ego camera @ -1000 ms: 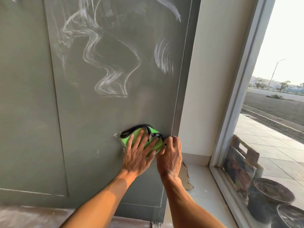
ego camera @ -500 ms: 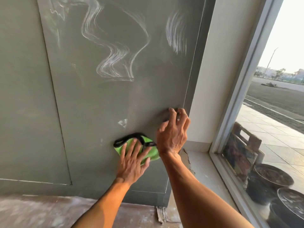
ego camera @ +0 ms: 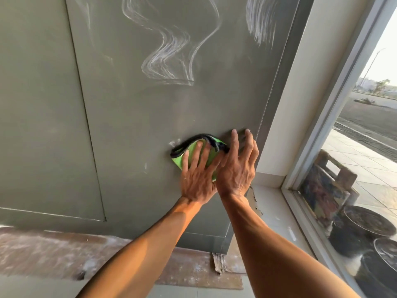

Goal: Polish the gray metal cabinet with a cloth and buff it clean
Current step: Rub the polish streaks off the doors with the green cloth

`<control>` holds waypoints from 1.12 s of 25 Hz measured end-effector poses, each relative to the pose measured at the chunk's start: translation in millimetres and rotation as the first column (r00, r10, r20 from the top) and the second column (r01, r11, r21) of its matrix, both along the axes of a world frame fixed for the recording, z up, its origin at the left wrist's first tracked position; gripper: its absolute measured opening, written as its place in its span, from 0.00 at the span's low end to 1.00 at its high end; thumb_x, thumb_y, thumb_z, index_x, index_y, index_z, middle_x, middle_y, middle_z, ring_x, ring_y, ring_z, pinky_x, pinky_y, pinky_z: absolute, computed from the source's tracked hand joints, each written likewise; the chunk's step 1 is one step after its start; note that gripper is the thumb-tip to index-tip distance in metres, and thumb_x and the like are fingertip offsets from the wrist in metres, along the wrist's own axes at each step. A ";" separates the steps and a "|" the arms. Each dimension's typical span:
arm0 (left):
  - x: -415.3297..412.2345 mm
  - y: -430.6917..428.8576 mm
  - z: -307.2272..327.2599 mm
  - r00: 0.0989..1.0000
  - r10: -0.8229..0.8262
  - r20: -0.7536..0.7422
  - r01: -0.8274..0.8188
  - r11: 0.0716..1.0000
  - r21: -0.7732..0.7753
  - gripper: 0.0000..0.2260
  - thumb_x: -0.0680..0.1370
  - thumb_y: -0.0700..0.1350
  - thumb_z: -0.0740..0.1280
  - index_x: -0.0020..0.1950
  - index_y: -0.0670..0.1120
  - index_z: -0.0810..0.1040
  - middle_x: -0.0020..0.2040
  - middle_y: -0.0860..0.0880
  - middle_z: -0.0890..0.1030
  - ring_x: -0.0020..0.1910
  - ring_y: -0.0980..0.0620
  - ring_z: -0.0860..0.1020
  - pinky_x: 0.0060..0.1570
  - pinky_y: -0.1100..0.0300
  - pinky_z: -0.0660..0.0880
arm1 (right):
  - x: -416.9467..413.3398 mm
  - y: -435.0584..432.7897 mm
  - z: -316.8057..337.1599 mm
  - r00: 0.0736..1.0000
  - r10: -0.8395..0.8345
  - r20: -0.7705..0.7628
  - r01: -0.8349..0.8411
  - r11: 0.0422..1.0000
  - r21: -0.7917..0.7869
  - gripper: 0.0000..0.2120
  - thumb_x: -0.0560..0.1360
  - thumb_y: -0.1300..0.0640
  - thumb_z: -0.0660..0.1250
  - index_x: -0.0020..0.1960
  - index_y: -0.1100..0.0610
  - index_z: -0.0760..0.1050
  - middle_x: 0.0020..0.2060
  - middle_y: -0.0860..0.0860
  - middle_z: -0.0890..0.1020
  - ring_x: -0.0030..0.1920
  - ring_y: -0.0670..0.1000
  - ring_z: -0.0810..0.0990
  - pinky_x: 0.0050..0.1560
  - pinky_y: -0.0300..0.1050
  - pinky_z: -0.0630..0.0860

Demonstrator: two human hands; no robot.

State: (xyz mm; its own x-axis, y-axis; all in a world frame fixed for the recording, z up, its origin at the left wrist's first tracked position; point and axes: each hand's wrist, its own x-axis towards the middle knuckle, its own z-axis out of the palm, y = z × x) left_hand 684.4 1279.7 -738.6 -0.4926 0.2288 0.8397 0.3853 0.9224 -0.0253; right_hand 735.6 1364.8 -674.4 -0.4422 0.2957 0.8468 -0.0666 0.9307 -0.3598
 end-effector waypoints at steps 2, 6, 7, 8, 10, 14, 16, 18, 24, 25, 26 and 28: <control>-1.3 -4.2 -13.7 1.000 0.006 0.000 -0.006 0.999 -0.047 0.28 0.80 0.64 0.55 0.79 0.57 0.62 0.78 0.43 0.62 0.80 0.41 0.54 0.79 0.42 0.40 | 3.3 6.0 -5.1 0.999 0.012 0.034 -0.014 0.999 0.049 0.33 0.72 0.65 0.69 0.76 0.55 0.68 0.76 0.58 0.65 0.73 0.58 0.61 0.56 0.55 0.80; 15.9 -14.8 -104.0 0.996 -0.016 0.090 0.041 0.960 -0.278 0.23 0.80 0.59 0.56 0.74 0.60 0.74 0.72 0.48 0.77 0.83 0.44 0.50 0.78 0.43 0.46 | 12.6 26.4 -29.0 0.993 0.021 0.115 -0.043 0.982 0.184 0.39 0.71 0.71 0.70 0.78 0.54 0.64 0.79 0.57 0.61 0.76 0.58 0.60 0.60 0.58 0.80; 16.8 -17.3 -120.2 0.994 -0.034 0.104 0.069 0.933 -0.352 0.22 0.79 0.59 0.57 0.71 0.60 0.77 0.71 0.51 0.78 0.83 0.46 0.46 0.77 0.44 0.47 | 15.2 28.8 -34.4 0.992 0.021 0.124 -0.045 0.979 0.198 0.39 0.70 0.71 0.69 0.79 0.54 0.64 0.79 0.57 0.61 0.76 0.58 0.60 0.61 0.58 0.80; 17.2 -19.7 -126.1 0.993 -0.045 0.110 0.086 0.912 -0.400 0.21 0.78 0.59 0.59 0.69 0.61 0.79 0.71 0.53 0.78 0.83 0.47 0.46 0.77 0.46 0.48 | 17.7 29.6 -37.2 0.992 0.020 0.126 -0.046 0.977 0.208 0.40 0.70 0.72 0.69 0.79 0.54 0.64 0.79 0.58 0.61 0.77 0.58 0.60 0.62 0.58 0.79; 14.3 -21.2 -110.8 0.995 -0.072 0.072 0.097 0.896 -0.434 0.22 0.74 0.60 0.69 0.68 0.61 0.79 0.71 0.55 0.78 0.80 0.48 0.55 0.77 0.49 0.48 | 19.7 29.5 -38.4 0.991 0.024 0.134 -0.052 0.977 0.209 0.39 0.70 0.72 0.67 0.79 0.54 0.65 0.79 0.58 0.61 0.77 0.58 0.59 0.63 0.59 0.79; 7.2 -2.8 -15.7 0.991 -0.133 -0.020 0.128 0.980 -0.155 0.21 0.76 0.58 0.65 0.68 0.57 0.79 0.71 0.48 0.77 0.76 0.47 0.63 0.79 0.48 0.45 | 14.0 24.0 -33.1 0.994 0.033 0.100 -0.044 0.993 0.108 0.28 0.76 0.65 0.67 0.75 0.54 0.69 0.77 0.57 0.65 0.74 0.58 0.61 0.59 0.61 0.80; 4.1 4.9 12.8 0.992 -0.126 -0.015 0.126 0.991 -0.045 0.23 0.79 0.57 0.58 0.73 0.55 0.71 0.75 0.46 0.70 0.78 0.45 0.60 0.79 0.45 0.44 | 9.0 19.2 -27.7 0.995 0.050 0.085 -0.054 0.997 0.048 0.24 0.79 0.61 0.63 0.75 0.54 0.69 0.74 0.58 0.67 0.72 0.59 0.64 0.60 0.61 0.78; 6.5 1.1 1.5 0.994 -0.111 0.008 0.111 0.993 -0.045 0.23 0.79 0.58 0.58 0.74 0.55 0.68 0.76 0.45 0.67 0.79 0.43 0.60 0.79 0.44 0.44 | 8.6 17.5 -27.3 0.996 0.039 0.085 -0.043 0.998 0.044 0.24 0.79 0.57 0.60 0.75 0.55 0.68 0.74 0.59 0.66 0.72 0.60 0.64 0.63 0.62 0.76; 17.5 -38.1 -76.5 0.985 -0.054 0.163 0.075 0.989 -0.128 0.21 0.80 0.59 0.58 0.70 0.53 0.75 0.67 0.42 0.79 0.73 0.42 0.66 0.78 0.44 0.47 | 17.2 14.7 -46.0 0.978 0.022 0.207 -0.085 0.950 0.301 0.37 0.67 0.59 0.75 0.75 0.55 0.69 0.76 0.63 0.63 0.72 0.63 0.62 0.68 0.61 0.72; 16.8 -41.6 -75.6 0.985 -0.063 0.159 0.083 0.989 -0.122 0.22 0.80 0.60 0.58 0.72 0.54 0.71 0.68 0.43 0.79 0.73 0.42 0.66 0.78 0.45 0.47 | 16.6 10.1 -45.5 0.979 0.024 0.201 -0.083 0.953 0.291 0.38 0.66 0.59 0.76 0.75 0.55 0.70 0.76 0.63 0.63 0.72 0.62 0.62 0.68 0.61 0.72; 14.4 -44.8 -71.8 0.987 -0.079 0.138 0.094 0.990 -0.108 0.24 0.79 0.60 0.58 0.74 0.55 0.68 0.68 0.43 0.79 0.73 0.43 0.66 0.78 0.45 0.47 | 15.1 4.0 -41.5 0.983 0.029 0.180 -0.075 0.963 0.258 0.37 0.66 0.60 0.76 0.74 0.55 0.70 0.75 0.63 0.64 0.71 0.62 0.62 0.67 0.61 0.72; 5.6 -50.4 -53.9 0.994 -0.094 0.052 0.097 0.993 -0.059 0.25 0.79 0.60 0.59 0.75 0.55 0.66 0.71 0.42 0.77 0.75 0.42 0.65 0.79 0.46 0.46 | 8.5 -10.6 -27.7 0.991 0.056 0.118 -0.076 0.982 0.172 0.33 0.69 0.60 0.72 0.74 0.55 0.70 0.73 0.62 0.66 0.70 0.62 0.64 0.66 0.60 0.72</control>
State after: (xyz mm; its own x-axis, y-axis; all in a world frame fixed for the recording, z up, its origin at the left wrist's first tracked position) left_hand 690.0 1229.3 -792.4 -0.5060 0.3275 0.7980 0.4742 0.8784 -0.0599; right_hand 744.1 1354.2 -702.1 -0.5507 0.1136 0.8270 -0.0989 0.9748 -0.1998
